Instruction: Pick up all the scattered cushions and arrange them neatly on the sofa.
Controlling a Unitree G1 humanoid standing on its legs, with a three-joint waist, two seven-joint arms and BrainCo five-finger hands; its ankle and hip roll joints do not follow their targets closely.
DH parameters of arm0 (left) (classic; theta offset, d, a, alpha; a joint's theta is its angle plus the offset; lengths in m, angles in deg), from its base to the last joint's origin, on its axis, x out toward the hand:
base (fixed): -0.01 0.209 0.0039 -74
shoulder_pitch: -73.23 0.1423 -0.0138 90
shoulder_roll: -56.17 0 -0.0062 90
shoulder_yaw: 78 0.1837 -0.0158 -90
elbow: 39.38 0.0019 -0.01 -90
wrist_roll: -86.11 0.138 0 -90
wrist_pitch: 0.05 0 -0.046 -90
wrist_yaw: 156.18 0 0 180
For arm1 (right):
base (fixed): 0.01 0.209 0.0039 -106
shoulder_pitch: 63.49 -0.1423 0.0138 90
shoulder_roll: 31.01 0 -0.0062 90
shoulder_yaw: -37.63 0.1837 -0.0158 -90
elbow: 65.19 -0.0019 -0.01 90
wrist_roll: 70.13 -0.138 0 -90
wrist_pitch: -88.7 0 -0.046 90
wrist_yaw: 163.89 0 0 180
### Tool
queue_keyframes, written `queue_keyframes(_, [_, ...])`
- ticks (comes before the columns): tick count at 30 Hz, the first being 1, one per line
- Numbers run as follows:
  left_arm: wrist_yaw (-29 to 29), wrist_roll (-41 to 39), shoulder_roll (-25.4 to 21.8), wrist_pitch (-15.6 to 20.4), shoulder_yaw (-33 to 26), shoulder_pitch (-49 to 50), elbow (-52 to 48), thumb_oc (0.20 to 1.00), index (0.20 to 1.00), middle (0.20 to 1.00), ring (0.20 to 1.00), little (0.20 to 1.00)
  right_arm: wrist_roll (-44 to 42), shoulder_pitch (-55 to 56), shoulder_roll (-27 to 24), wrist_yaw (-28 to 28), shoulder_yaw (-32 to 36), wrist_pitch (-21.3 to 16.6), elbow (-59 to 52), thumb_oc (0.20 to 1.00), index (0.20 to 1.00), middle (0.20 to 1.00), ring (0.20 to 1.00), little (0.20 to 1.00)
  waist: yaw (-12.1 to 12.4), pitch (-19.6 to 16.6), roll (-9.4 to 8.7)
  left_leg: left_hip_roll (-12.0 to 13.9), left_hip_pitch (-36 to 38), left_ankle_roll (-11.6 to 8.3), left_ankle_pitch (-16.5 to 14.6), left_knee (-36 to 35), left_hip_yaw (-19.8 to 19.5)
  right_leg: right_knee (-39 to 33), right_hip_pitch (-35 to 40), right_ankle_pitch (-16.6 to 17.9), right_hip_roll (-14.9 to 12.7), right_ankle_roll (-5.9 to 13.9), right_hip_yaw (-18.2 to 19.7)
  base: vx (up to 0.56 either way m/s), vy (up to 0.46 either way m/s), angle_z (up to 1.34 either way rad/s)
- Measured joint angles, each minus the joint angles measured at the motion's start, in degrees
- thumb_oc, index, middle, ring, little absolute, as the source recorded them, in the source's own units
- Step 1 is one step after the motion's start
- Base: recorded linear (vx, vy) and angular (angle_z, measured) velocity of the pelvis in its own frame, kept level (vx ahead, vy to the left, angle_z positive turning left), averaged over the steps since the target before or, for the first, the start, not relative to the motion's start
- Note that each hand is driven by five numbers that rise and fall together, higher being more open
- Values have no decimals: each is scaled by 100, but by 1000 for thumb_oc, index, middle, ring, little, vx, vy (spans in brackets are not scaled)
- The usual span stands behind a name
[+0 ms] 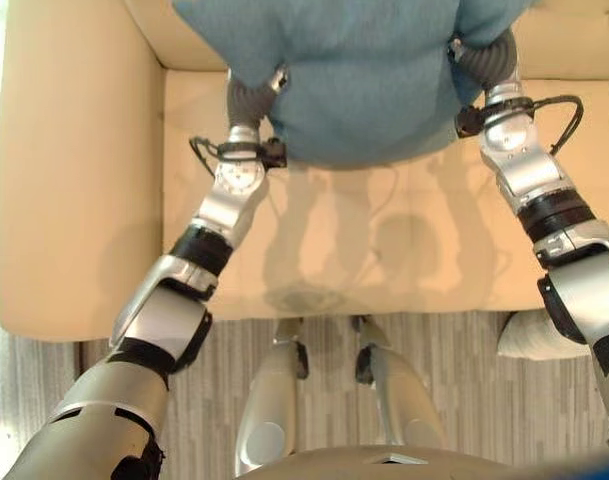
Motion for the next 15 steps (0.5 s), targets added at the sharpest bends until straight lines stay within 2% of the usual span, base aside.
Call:
queue_keyframes(1, [-66, 81, 29, -55, 92, -334, 189, 859, 859, 859, 859, 859, 102, -271, 4, 75, -75, 64, 279, 200, 200, 200, 200, 200, -6, -11, 18, -4, -92, -55, 45, -29, -17, -4, -99, 29, -1, 6, -1, 0, 0, 0])
queue_keyframes(2, [-120, 164, 57, -61, 111, -568, 230, 1000, 1000, 1000, 1000, 1000, 155, -457, -18, 153, -79, 110, 376, 354, 354, 354, 354, 354, -4, -12, 19, -3, -168, -93, 101, -92, -18, -3, -201, 57, -2, 11, 0, 11, -3, 4])
queue_keyframes(4, [-246, 195, 106, -95, 202, -827, 349, 1000, 1000, 1000, 1000, 1000, 177, -681, -30, 273, -189, 162, 613, 774, 774, 774, 774, 774, -7, -12, 21, -4, -259, -58, 189, -113, -32, -45, -283, 138, 6, -31, -11, 0, 0, 2])
queue_keyframes(5, [-257, 196, 106, -142, 355, -1006, 478, 1000, 1000, 1000, 1000, 1000, 179, -850, -37, 296, -338, 210, 850, 928, 928, 928, 928, 928, 20, -12, 21, -7, -292, -67, 215, -124, -35, -63, -309, 151, 7, -29, -14, 0, 0, 0])
queue_keyframes(6, [-256, 203, 160, -164, 407, -1116, 501, 1000, 1000, 1000, 1000, 1000, 187, -923, -45, 328, -334, 288, 854, 1000, 1000, 1000, 1000, 1000, 35, -16, 28, -3, -295, -56, 230, -187, -36, -63, -341, 151, 15, -29, -16, 0, 0, 0])
queue_keyframes(15, [-376, 122, 238, -263, 508, -1845, 1282, 1000, 1000, 1000, 1000, 1000, 286, -1408, 12, 558, -559, 451, 1318, 1000, 1000, 1000, 1000, 1000, 38, -19, 37, -10, -381, -58, 239, -178, -30, -70, -450, 143, 2, -18, 4, 3, -2, -2])
